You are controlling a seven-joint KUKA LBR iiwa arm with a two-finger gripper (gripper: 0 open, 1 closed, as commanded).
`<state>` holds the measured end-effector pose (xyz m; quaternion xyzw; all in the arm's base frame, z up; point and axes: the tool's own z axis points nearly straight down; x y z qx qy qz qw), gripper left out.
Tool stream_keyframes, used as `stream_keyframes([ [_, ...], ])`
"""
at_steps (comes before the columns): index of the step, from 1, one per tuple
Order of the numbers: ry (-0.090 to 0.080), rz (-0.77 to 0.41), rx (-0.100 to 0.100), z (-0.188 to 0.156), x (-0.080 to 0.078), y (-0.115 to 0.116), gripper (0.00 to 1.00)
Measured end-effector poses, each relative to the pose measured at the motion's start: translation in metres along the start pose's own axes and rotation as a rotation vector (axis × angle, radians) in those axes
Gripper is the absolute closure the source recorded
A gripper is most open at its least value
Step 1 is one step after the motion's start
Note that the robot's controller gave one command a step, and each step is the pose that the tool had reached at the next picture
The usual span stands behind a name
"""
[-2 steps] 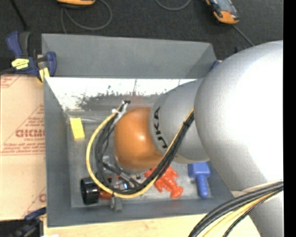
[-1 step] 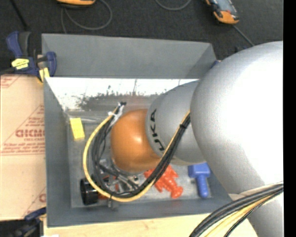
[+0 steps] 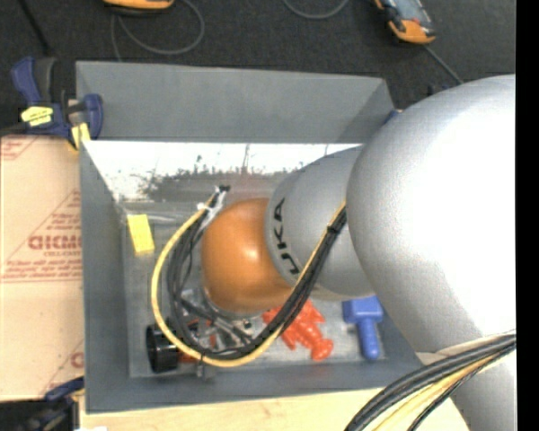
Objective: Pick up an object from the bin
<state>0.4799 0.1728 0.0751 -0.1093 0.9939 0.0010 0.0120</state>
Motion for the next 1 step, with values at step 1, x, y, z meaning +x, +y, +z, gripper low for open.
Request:
stream_keyframes([
  [1,0.03,0.037,0.001,-0.0469,-0.0041,-0.0011,1.0],
])
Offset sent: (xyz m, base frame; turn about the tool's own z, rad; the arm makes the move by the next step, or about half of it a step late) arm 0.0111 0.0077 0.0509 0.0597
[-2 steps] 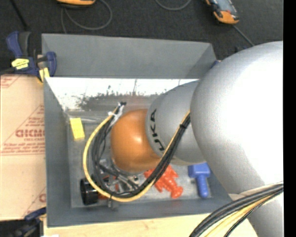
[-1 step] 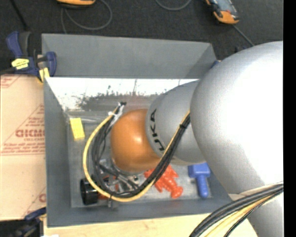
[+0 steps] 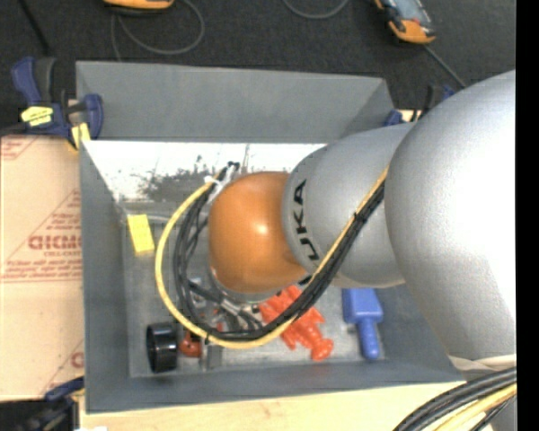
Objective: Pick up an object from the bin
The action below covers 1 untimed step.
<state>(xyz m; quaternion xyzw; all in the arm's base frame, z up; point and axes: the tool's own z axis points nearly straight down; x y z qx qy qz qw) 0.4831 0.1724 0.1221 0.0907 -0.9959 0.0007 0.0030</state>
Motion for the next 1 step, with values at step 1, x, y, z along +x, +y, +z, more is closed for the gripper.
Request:
stream_keyframes([
  [1,-0.007,0.011,-0.001,-0.0539,-0.0052,0.0003,1.0],
])
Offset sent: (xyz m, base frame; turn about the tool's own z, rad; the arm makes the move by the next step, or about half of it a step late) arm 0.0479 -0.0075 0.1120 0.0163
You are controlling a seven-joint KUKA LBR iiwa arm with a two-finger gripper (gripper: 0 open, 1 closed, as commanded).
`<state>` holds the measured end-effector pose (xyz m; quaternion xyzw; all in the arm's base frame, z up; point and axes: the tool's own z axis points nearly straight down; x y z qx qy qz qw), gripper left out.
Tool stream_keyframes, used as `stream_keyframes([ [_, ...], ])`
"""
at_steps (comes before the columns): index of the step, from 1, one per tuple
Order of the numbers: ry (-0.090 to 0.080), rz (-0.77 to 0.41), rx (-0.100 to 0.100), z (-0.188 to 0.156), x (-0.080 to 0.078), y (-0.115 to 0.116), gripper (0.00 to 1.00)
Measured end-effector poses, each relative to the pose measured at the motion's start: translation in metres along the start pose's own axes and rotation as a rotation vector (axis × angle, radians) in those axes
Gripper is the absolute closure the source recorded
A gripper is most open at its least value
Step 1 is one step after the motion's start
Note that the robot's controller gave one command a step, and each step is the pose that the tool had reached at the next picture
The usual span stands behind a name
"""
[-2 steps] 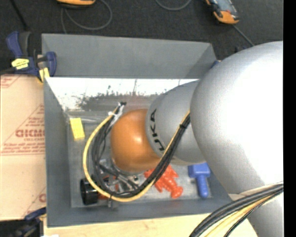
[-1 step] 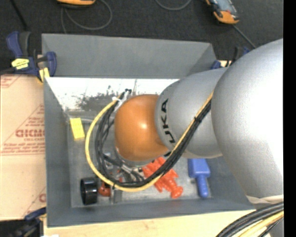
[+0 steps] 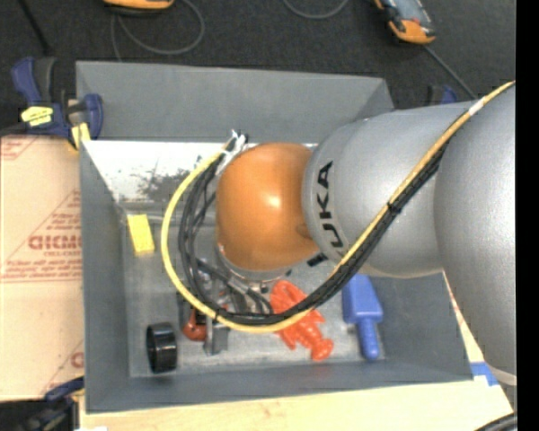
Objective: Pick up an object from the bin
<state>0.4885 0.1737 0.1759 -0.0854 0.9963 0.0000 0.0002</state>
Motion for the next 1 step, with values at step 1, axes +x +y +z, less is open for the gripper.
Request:
stream_keyframes([
  [1,0.003,0.006,0.002,-0.0489,-0.0334,-0.0138,1.0],
])
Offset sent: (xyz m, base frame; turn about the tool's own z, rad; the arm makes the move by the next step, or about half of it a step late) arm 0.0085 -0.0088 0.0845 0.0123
